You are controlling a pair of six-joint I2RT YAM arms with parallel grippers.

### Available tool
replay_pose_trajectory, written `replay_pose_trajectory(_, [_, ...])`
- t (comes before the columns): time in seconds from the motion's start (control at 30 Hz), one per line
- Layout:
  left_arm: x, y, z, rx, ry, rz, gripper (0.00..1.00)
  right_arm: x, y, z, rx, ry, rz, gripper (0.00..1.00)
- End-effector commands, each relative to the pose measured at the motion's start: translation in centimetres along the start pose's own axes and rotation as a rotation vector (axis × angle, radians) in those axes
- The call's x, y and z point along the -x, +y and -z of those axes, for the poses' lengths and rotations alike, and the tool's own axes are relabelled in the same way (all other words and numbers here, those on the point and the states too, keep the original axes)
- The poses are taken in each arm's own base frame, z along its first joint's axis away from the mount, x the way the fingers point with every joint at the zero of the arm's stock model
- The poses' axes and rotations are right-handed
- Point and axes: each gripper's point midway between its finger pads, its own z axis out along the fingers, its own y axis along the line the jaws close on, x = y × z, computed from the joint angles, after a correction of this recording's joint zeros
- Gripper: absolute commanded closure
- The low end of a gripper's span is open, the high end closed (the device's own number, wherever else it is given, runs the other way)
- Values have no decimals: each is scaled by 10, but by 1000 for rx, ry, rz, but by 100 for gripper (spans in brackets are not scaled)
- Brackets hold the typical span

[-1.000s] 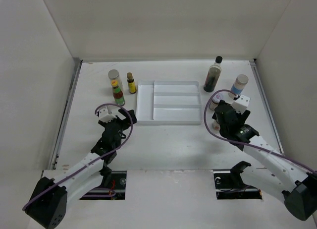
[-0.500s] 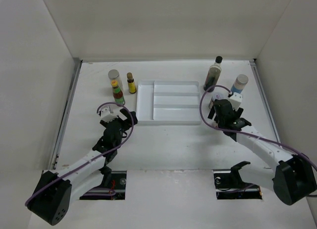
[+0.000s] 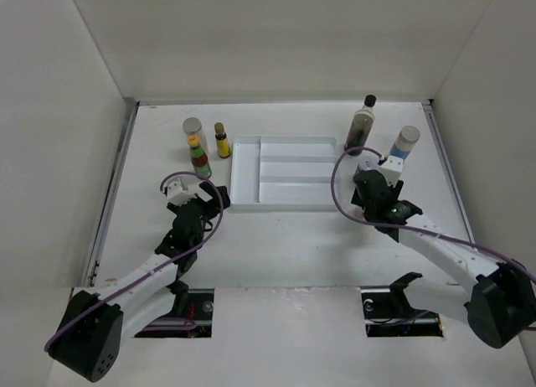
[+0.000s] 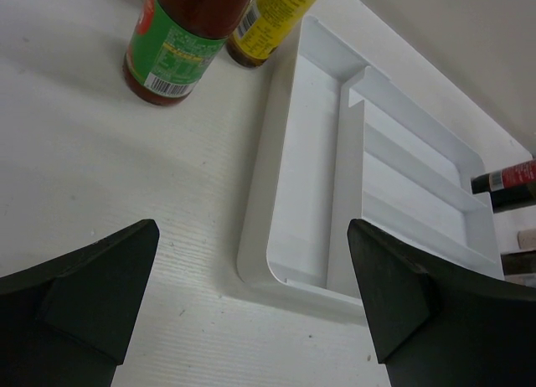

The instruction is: Organize the condiment bottles

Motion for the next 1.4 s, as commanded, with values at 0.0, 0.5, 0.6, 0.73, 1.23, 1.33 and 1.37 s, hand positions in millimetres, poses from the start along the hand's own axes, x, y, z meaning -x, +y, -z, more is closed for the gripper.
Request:
replay_pose_trajectory(0.0, [12,-5,-1,-25,-42,39,0,91,36,42,110,-222,-116,60])
replay_pose_trajectory(0.5, [23,17,3,1,-67,117,0,151,359,59,748,-245,-16,58])
replay_pose_trajectory(0.6, [22,17,3,2,-66,120,0,150,393,49,765,-254,7,57])
replay_pose_trajectory(0.73, [21,17,1,3,-57,117,0,146,419,34,777,-259,20,57])
replay_pose_trajectory(1.23, [17,12,0,-10,-45,114,0,110,440,-10,670,-256,104,43])
replay_pose_trajectory(1.33, [17,13,-1,-7,-46,114,0,114,439,-10,660,-276,109,32])
replay_pose_trajectory(1.37, [17,13,0,-9,-46,115,0,116,439,-8,662,-280,104,28])
